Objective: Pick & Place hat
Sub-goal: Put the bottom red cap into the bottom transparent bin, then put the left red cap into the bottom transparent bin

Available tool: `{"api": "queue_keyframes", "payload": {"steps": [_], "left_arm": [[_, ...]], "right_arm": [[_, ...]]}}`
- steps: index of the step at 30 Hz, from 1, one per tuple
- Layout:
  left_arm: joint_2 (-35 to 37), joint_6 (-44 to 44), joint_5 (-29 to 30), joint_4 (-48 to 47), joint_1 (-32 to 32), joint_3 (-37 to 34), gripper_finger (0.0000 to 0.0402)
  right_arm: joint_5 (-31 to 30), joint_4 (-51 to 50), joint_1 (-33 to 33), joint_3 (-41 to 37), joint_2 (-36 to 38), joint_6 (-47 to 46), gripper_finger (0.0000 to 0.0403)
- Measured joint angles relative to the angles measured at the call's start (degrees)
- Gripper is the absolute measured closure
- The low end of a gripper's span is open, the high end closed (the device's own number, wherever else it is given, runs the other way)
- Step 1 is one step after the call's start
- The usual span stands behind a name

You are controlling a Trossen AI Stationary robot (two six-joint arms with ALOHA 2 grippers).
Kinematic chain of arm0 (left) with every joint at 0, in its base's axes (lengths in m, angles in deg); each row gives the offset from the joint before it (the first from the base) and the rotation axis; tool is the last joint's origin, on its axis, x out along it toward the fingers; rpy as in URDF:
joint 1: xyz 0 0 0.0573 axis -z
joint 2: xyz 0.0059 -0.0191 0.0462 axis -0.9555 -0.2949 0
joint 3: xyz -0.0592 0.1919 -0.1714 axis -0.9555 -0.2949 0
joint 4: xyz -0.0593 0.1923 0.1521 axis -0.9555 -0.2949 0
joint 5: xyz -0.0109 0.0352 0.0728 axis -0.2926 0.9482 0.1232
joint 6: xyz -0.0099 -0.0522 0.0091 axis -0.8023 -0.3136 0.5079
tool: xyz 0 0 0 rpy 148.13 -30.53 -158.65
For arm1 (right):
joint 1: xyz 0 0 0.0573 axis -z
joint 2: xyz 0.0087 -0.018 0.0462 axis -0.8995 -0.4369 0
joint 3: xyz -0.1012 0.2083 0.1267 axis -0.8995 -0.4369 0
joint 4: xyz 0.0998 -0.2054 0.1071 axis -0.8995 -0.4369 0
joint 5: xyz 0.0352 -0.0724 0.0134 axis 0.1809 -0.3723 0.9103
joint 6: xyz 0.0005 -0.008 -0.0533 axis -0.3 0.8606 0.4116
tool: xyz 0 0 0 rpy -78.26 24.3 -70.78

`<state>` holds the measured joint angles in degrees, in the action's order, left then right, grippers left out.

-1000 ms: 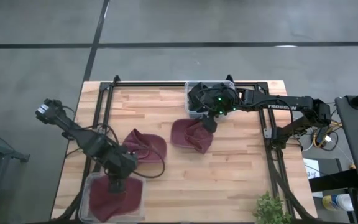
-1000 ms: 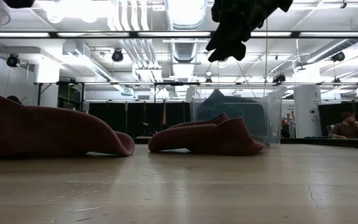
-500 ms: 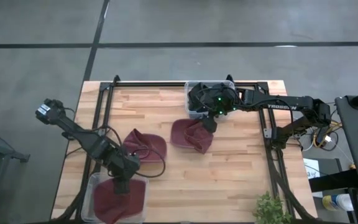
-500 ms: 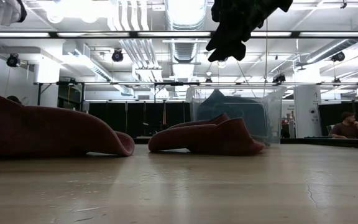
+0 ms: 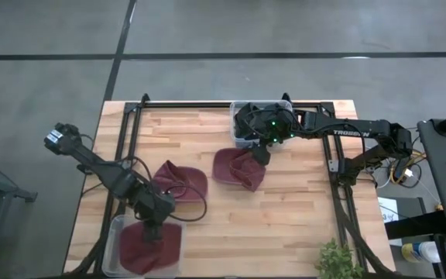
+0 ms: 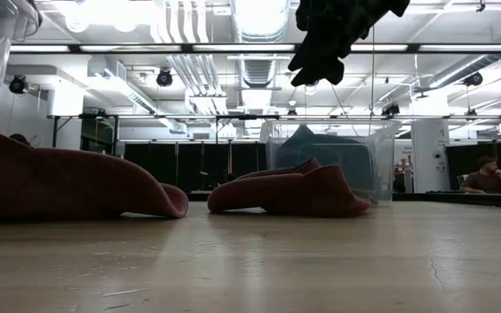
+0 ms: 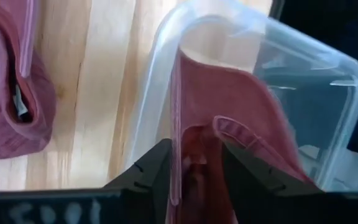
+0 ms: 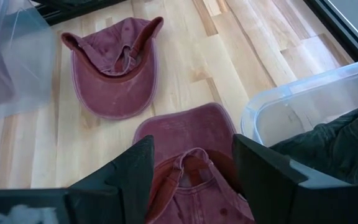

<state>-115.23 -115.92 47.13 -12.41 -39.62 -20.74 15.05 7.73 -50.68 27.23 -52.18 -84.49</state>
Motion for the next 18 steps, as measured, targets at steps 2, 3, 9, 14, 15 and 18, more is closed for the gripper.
{"api": "queue_keyframes", "payload": {"steps": [2,3,9,14,15,18], "left_arm": [[0.00,0.16,0.00,-0.36,0.00,1.04,0.0267],[0.00,-0.01,-0.24,-0.61,0.00,1.61,0.0267],[0.00,0.95,-0.57,-3.76,0.00,4.86,0.0266],[0.00,5.18,3.61,-4.32,-0.40,7.18,0.0266],[0.00,6.15,4.65,-4.32,-0.63,7.54,0.0266],[0.00,9.48,8.05,-4.33,-1.65,8.40,0.0266]], "right_arm": [[0.00,0.00,0.00,0.00,0.00,0.00,0.0193],[0.00,0.00,0.00,0.00,0.00,0.00,0.0193],[0.00,0.02,0.00,0.00,0.00,-0.39,0.0193],[0.02,0.04,-0.10,0.00,0.00,0.74,0.0193],[0.01,0.04,-0.32,0.00,0.00,1.47,0.0193],[0.07,0.04,-1.16,0.00,0.00,3.44,0.0193]]}}
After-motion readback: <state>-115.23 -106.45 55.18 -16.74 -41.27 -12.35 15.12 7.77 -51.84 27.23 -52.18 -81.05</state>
